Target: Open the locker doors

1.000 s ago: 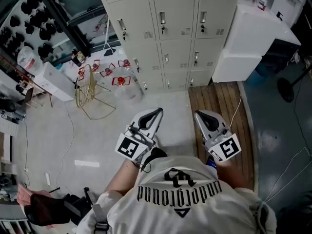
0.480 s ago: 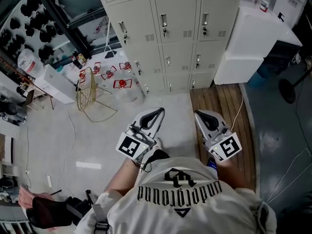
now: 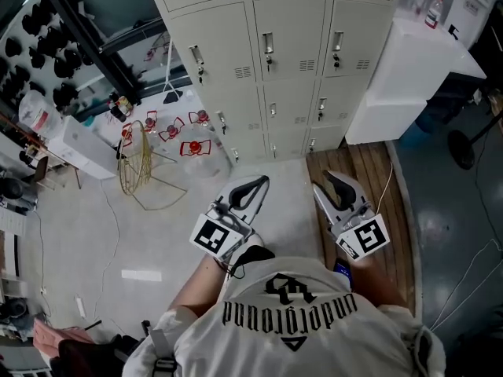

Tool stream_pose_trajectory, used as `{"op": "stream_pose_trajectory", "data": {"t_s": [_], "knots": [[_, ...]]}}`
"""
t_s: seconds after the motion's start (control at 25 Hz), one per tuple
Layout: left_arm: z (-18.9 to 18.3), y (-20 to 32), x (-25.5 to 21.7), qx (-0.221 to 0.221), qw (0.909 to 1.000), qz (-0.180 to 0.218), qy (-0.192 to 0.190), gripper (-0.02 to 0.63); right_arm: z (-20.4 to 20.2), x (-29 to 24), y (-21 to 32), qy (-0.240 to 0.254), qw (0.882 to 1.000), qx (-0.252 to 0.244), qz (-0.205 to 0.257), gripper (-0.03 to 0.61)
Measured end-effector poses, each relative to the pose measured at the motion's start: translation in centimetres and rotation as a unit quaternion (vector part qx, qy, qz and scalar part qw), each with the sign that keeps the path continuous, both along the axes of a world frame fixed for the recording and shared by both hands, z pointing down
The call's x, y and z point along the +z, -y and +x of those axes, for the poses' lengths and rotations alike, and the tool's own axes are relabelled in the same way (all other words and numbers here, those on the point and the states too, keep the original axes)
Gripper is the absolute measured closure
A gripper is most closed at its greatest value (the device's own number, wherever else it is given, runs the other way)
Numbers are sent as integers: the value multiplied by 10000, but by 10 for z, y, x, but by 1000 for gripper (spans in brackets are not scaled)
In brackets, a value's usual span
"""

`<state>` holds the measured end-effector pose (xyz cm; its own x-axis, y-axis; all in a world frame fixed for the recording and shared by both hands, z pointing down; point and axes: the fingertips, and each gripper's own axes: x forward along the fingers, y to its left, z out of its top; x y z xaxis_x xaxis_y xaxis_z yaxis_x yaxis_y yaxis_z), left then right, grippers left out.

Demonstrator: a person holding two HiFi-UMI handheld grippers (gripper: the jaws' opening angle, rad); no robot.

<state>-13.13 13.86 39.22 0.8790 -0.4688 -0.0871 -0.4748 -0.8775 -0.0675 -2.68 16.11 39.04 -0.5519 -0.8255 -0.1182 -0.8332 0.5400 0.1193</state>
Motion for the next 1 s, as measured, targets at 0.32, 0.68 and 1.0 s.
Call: {"op": "stream_pose_trajectory", "data": {"t_s": [0.32,0.68,1.0], "knots": [[-37,92,-2,353,9992,202,28,606,-35,-4,86,27,9994,342,-106,434],[-54,159,-4,838,9963,147,105,606,-57,-4,143,95,9965,774,-312,434],[-17,191,-5,1035,9945,151,70,606,-18,0,171,171,9942,1012,-310,435]]}}
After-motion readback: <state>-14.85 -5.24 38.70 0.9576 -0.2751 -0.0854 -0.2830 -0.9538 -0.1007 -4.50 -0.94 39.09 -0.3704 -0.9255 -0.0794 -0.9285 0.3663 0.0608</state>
